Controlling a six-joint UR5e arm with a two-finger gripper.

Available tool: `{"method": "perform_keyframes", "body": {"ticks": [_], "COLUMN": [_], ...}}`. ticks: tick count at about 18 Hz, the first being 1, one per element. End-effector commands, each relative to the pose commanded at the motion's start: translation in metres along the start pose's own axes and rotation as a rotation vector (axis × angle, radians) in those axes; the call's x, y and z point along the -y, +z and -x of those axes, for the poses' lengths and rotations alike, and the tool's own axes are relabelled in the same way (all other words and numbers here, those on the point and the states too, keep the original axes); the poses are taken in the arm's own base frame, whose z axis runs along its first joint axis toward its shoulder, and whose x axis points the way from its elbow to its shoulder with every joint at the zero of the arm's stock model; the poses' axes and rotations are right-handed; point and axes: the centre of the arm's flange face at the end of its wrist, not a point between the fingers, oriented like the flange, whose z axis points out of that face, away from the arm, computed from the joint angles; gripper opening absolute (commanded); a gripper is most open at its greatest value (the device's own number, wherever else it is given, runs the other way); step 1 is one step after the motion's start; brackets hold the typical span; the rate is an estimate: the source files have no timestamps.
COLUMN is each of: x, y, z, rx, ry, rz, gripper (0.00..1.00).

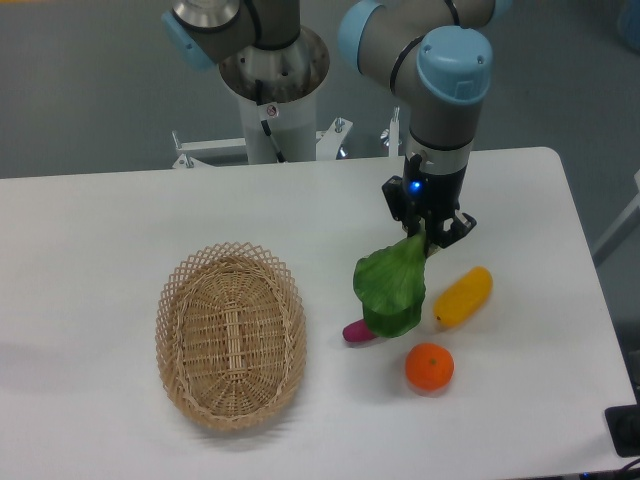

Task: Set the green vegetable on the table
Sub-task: 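Hold the green bok choy in the gripper and lift it slightly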

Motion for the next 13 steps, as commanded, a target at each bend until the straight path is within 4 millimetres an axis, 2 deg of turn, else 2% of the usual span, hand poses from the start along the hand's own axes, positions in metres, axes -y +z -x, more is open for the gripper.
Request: {"method": "perform_keyframes", "body": {"ticks": [6,13], "x": [-0.007,-0.049], "y": [0.001,0.007], "z": [-0.004,-0.026], "rx": [-0.006,-0.030], "ry": [0.012,0.104], "rz": [0.003,0.019], "gripper": [0.33,0.33]}}
